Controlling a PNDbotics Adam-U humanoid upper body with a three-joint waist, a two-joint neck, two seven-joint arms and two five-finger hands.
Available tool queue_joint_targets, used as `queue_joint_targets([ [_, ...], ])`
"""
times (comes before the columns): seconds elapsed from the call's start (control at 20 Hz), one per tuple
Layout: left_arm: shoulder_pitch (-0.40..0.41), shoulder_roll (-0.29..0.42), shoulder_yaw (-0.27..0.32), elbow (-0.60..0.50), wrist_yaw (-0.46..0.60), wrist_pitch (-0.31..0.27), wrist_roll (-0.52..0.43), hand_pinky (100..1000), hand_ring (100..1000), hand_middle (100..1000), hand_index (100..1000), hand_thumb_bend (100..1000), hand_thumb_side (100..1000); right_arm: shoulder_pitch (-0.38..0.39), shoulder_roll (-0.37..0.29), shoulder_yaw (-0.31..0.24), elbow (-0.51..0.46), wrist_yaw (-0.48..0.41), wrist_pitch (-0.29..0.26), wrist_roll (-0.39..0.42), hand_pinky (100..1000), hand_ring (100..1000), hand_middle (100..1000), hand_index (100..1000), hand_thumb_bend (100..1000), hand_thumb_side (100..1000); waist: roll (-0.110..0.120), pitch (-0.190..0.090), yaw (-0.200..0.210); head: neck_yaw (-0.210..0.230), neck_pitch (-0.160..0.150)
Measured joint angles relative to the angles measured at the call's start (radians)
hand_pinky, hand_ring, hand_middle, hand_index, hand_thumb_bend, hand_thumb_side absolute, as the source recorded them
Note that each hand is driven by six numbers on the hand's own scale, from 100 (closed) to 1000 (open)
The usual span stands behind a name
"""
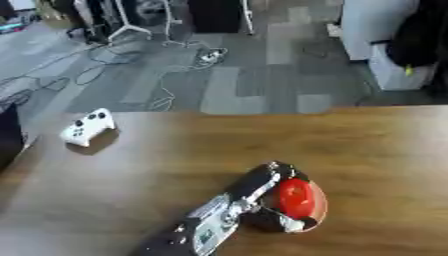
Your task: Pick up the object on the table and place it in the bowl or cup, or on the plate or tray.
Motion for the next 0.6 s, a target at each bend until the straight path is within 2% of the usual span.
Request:
queue_joint_targets([
  [0.1, 0.000, 0.000, 0.000, 0.004, -0.003, -0.002, 0.001, 389, 463, 313, 569, 520, 514, 0.000, 0.000, 0.000, 0.000, 0.000, 0.000, 0.000, 444, 677, 708, 885, 100, 724, 0.000, 0.000, 0.000, -0.006, 0.000],
  [0.2, 0.000, 0.000, 0.000, 0.005, -0.006, -0.005, 0.003, 393, 478, 374, 614, 573, 575, 0.000, 0.000, 0.000, 0.000, 0.000, 0.000, 0.000, 445, 677, 709, 885, 100, 724, 0.000, 0.000, 0.000, -0.009, 0.000],
  [0.3, 0.001, 0.000, 0.000, 0.005, -0.006, -0.008, 0.001, 410, 524, 477, 708, 657, 657, 0.001, 0.000, 0.000, 0.000, 0.000, 0.000, 0.000, 445, 677, 709, 886, 100, 724, 0.000, 0.000, 0.000, -0.013, 0.000],
  [0.5, 0.002, 0.000, 0.000, 0.005, -0.008, -0.018, -0.003, 482, 657, 659, 862, 748, 732, 0.004, 0.000, 0.000, -0.001, 0.000, 0.000, 0.000, 445, 678, 709, 886, 100, 725, -0.001, -0.001, 0.003, -0.013, 0.000],
  [0.6, 0.003, 0.000, 0.000, 0.003, -0.012, -0.023, -0.006, 496, 679, 680, 881, 756, 755, 0.005, 0.000, -0.001, -0.001, 0.000, 0.000, 0.000, 446, 678, 710, 886, 100, 725, -0.001, -0.001, 0.006, -0.014, 0.000],
])
